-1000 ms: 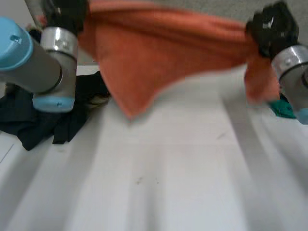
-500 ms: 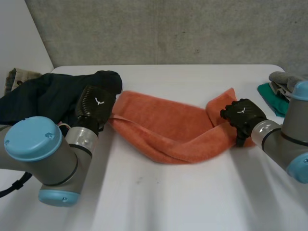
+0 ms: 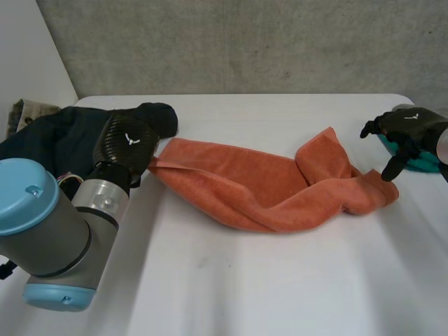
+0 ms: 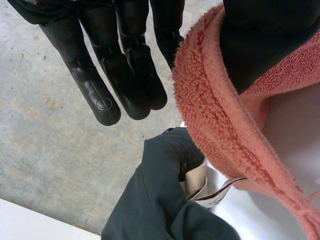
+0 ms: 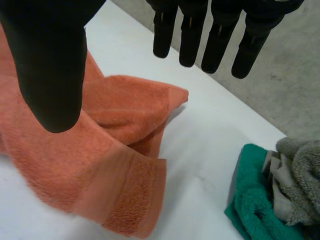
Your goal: Fold the laundry.
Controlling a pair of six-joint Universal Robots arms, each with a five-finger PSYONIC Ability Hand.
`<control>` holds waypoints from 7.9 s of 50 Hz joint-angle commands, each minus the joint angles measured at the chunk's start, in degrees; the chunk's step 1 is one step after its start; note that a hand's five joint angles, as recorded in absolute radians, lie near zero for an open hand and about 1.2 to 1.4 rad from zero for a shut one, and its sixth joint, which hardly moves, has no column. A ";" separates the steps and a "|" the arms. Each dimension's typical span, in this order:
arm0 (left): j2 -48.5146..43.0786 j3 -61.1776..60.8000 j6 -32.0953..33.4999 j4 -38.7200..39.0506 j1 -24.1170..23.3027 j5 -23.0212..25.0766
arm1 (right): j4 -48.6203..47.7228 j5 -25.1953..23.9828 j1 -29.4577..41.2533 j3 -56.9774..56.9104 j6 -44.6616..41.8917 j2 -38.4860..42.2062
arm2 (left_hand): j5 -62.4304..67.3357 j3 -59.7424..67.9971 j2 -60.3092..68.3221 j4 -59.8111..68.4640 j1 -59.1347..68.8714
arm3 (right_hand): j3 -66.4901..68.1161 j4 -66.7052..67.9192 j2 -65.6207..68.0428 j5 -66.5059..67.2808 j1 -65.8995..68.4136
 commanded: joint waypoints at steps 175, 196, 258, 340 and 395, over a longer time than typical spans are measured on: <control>-12.53 41.02 8.11 15.82 6.49 1.96 | -50.57 20.01 12.14 -1.32 -12.75 -10.79 | 12.40 11.52 11.15 11.22 15.72 | 55.58 55.79 56.53 55.21 55.67; -20.97 14.12 2.74 13.44 7.20 2.40 | -38.52 20.01 13.55 13.45 -12.58 6.35 | 12.40 11.52 11.15 11.22 15.72 | 55.58 55.79 56.53 55.21 55.67; -30.02 25.62 12.06 -0.80 1.84 -8.23 | -48.52 17.82 9.16 8.09 -30.33 15.58 | -48.19 -49.06 -49.44 -49.37 -44.86 | -14.42 -14.21 -13.47 -14.79 -14.33; -4.62 1.19 -0.95 3.07 -3.00 -6.12 | -33.94 -12.42 -17.47 33.05 -18.90 1.86 | -57.60 -58.48 -58.85 -58.78 -54.28 | 8.87 9.07 9.82 8.50 8.96; 0.13 0.40 -1.04 2.89 -4.76 -6.56 | -51.08 0.15 40.18 28.83 -20.40 4.15 | -57.60 -58.48 -58.85 -58.78 -54.28 | 43.45 43.66 44.41 43.08 43.55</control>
